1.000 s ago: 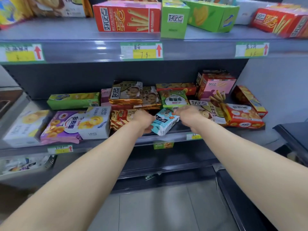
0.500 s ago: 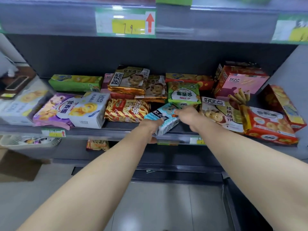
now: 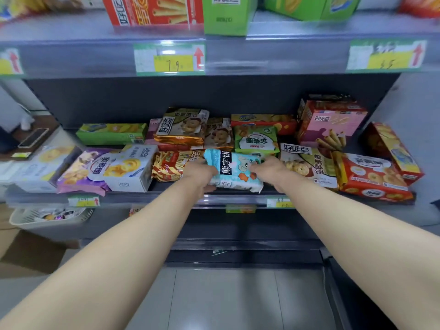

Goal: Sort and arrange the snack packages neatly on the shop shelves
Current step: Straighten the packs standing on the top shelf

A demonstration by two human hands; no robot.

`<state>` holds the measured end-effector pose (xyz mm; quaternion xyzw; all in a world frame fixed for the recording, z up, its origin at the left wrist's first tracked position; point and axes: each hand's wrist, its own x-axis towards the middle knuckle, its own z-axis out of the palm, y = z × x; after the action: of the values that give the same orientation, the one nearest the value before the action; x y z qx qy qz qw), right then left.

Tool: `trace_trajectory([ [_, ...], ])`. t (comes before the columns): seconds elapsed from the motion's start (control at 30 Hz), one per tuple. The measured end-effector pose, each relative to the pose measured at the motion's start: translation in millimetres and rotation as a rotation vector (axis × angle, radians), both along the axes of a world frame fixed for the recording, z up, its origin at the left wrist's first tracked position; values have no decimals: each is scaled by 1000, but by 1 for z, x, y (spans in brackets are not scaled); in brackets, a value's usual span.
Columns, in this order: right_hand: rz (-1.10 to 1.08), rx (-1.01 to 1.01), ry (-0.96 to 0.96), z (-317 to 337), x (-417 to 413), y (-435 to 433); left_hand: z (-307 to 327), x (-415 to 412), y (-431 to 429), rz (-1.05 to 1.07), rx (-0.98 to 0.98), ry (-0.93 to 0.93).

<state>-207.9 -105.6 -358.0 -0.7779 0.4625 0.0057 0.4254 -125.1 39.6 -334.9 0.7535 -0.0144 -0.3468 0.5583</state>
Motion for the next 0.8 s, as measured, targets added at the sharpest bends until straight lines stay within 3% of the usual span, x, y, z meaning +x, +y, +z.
trace_trajectory([
  [0.07, 14, -12, -59, 12, -8, 4, 13, -1, 7, -46, -33, -55],
  [0.17, -10, 189, -296, 34, -23, 17, 31, -7, 19, -140, -53, -162],
  [0.37, 93, 369, -356, 67, -64, 56, 66, -34, 41, -357, -37, -349],
  [0.63, -14, 179, -537, 113, -127, 86, 119, -78, 52, -530, -164, -546],
  [0.8, -137, 95, -731, 155, -157, 94, 161, -98, 46, -531, -315, -528],
])
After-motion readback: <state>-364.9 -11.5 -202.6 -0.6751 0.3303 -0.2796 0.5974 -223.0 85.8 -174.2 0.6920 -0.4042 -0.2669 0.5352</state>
